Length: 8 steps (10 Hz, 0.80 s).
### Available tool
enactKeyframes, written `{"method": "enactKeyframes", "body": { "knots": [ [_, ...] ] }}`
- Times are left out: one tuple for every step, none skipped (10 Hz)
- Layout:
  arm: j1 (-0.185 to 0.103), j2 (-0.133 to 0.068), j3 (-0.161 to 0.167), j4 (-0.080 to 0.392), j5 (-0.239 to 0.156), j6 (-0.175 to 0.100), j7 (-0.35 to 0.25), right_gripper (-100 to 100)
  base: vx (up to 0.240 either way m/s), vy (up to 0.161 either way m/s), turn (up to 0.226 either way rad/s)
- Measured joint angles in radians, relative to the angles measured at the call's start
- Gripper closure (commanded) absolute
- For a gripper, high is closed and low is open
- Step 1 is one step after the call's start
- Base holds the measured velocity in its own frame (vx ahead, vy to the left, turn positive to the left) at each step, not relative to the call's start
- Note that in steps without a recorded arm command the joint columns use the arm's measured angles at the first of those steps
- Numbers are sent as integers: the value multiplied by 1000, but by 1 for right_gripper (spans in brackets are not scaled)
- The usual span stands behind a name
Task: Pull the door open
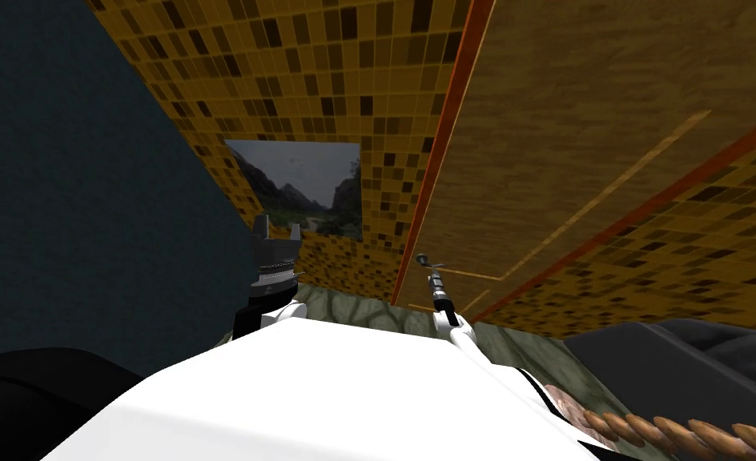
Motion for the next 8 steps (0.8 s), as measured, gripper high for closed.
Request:
{"method": "enactKeyframes", "body": {
  "knots": [
    [-6,-8,-4,17,-3,-9,-8,-100,32,13,2],
    [-14,-9,-5,45,-4,-27,-9,-100,61,9,105],
    [-15,-24,-9,73,-7,-45,-18,-100,174,27,229],
    [-34,-44,-18,130,-14,-72,-30,-100,156,21,136],
    [6,-54,-22,71,-18,-58,-39,-100,157,28,106],
    [11,-74,-26,87,-22,-65,-54,-100,190,39,111],
    [39,-82,-32,65,-26,-69,-62,-100,129,13,34],
    [42,-89,-33,67,-27,-72,-67,-100,55,-9,10]
  ]
}}
